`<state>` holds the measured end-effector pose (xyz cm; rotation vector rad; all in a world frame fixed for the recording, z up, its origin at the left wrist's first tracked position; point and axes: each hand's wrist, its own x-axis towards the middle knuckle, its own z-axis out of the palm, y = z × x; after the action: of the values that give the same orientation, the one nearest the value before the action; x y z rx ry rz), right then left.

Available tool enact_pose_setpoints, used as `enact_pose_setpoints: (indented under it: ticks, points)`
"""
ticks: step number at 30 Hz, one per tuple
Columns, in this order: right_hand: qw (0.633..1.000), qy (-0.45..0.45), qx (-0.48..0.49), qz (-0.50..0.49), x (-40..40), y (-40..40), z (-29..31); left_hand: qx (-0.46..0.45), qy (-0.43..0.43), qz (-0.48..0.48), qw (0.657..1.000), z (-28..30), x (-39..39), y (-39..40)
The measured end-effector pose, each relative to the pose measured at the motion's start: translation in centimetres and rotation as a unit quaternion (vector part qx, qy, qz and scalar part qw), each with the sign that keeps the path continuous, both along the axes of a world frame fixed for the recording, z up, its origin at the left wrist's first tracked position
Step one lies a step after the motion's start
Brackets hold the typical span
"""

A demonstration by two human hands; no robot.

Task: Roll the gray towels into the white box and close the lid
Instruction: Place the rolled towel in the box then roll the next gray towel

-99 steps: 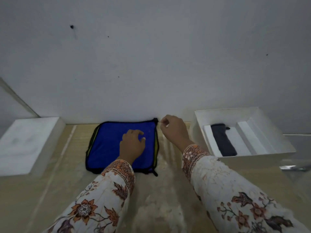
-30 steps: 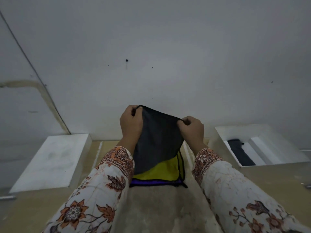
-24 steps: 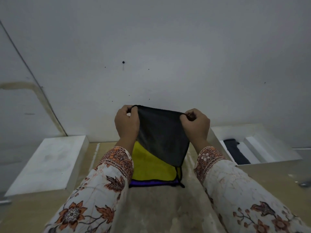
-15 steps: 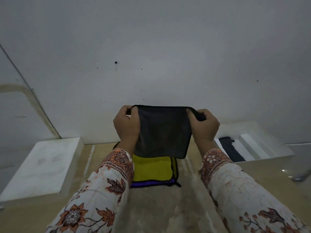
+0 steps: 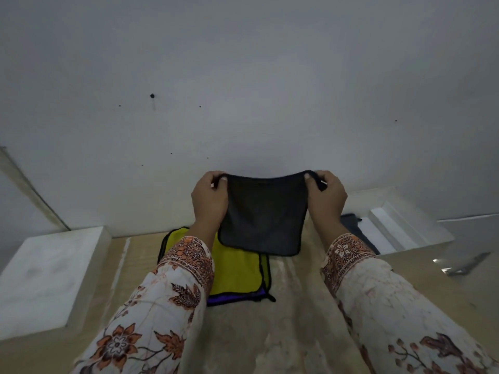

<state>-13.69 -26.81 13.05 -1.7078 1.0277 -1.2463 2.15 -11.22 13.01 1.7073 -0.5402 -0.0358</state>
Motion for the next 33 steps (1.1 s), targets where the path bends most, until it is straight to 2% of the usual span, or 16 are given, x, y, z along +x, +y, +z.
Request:
enact_pose_setpoints:
  ticks: [6, 8, 11, 13, 16, 20, 23, 25, 27, 28, 30, 33]
  points:
    - [0.997, -0.048, -0.053, -0.001, -1.3, 1.1, -1.2, 0.012, -0.079, -0.014, 0.997, -1.3, -1.1, 1.2]
    - [0.999, -0.021, -0.05, 0.007, -2.4, 1.8, -3.0, 0.057, -0.098, -0.045, 0.993, -3.3, -1.7, 2.5]
    - [0.997, 0.067, -0.02, 0.026, -4.8, 3.1, -6.9, 0.178, -0.1, -0.084, 0.975, -7.1, -2.4, 5.0]
    - [0.988, 0.142, -0.016, 0.054, -6.6, 4.1, -9.7, 0.266, -0.091, -0.118, 0.952, -9.4, -2.9, 6.8]
    - [0.97, 0.221, 0.01, 0.101, -9.2, 5.3, -12.6, 0.352, -0.055, -0.198, 0.913, -11.6, -3.6, 8.6]
    - [0.954, 0.273, 0.014, 0.12, -10.4, 5.7, -13.2, 0.411, 0.096, -0.269, 0.866, -11.2, -3.6, 9.3]
    - [0.937, 0.314, 0.031, 0.148, -10.2, 5.5, -12.6, 0.475, 0.146, -0.297, 0.816, -9.9, -3.2, 9.1]
    - [0.908, 0.373, 0.063, 0.179, -10.0, 5.0, -12.9, 0.51, 0.142, -0.304, 0.792, -9.5, -3.2, 8.7]
    - [0.857, 0.457, 0.112, 0.209, -9.7, 4.7, -13.4, 0.538, 0.141, -0.314, 0.77, -9.5, -3.2, 8.4]
    - [0.843, 0.472, 0.154, 0.207, -9.6, 4.3, -13.5, 0.544, 0.145, -0.317, 0.763, -9.7, -3.1, 8.2]
    - [0.836, 0.469, 0.199, 0.205, -9.4, 3.5, -13.9, 0.531, 0.138, -0.318, 0.773, -10.3, -3.1, 7.9]
    - [0.87, 0.412, 0.192, 0.19, -8.5, 2.1, -14.3, 0.459, 0.09, -0.288, 0.836, -11.6, -3.0, 6.8]
